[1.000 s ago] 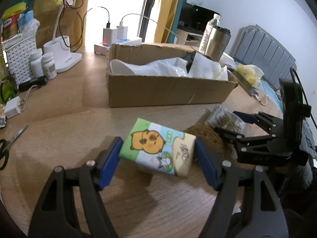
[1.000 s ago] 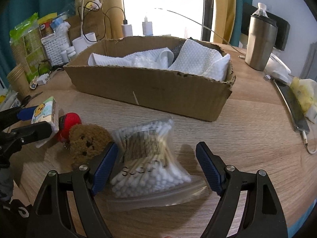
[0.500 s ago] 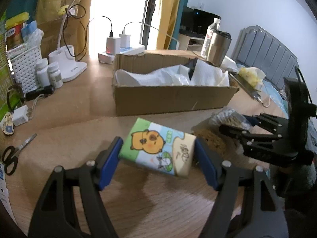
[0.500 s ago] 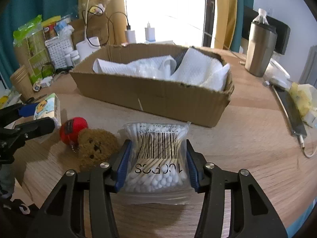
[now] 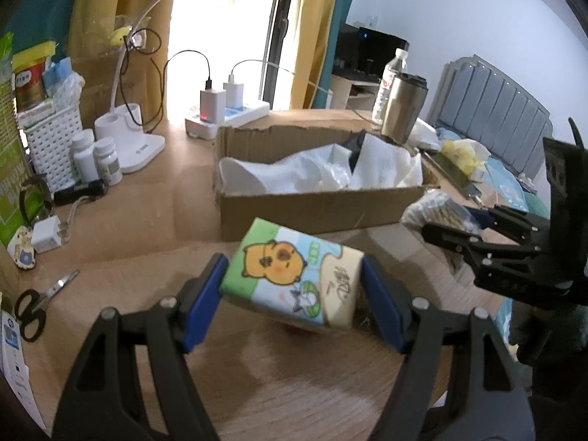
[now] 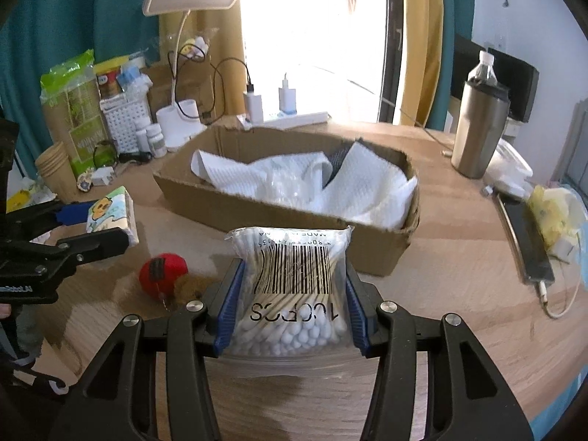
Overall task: Organize soft objects
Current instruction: 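Carry the swab bag into the box with the right gripper while the left carries the tissue pack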
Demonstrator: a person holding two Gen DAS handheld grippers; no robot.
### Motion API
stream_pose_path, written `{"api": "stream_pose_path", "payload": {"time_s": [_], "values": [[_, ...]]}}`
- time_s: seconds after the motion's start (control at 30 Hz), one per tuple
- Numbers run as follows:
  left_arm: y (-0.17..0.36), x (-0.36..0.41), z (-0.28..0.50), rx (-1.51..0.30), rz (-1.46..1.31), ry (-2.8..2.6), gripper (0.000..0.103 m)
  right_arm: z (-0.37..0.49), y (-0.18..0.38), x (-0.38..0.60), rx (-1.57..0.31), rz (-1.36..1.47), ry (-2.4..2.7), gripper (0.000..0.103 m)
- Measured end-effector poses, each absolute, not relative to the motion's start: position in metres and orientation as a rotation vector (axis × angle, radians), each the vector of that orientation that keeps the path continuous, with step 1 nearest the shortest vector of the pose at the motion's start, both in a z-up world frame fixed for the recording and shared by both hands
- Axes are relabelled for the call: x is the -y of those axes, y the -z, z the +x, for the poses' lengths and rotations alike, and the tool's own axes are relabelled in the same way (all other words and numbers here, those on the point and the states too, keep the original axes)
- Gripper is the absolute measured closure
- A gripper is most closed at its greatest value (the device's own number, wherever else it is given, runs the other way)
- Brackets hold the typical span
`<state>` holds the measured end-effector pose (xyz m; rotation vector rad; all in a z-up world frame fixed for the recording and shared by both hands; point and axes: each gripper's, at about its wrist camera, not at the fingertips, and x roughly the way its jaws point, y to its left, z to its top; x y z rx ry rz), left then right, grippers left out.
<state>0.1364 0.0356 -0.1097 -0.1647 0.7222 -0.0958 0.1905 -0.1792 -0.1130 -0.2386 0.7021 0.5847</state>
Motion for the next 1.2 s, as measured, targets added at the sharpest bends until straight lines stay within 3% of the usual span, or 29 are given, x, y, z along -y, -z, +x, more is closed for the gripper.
{"api": "stream_pose_path", "payload": {"time_s": [0.5,1.2], "values": [[0.085,-0.036,0.154,-0.672,-0.141,0.105,0.028,0.206,0.083,0.183,-0.626,-0.218,-0.582,0.05],[0.081,-0.042,0.194,-0.668,-0.126,0.094,0.028,0.244,0.085,0.18,-0.635,-0.197,-0.578,0.05]]}}
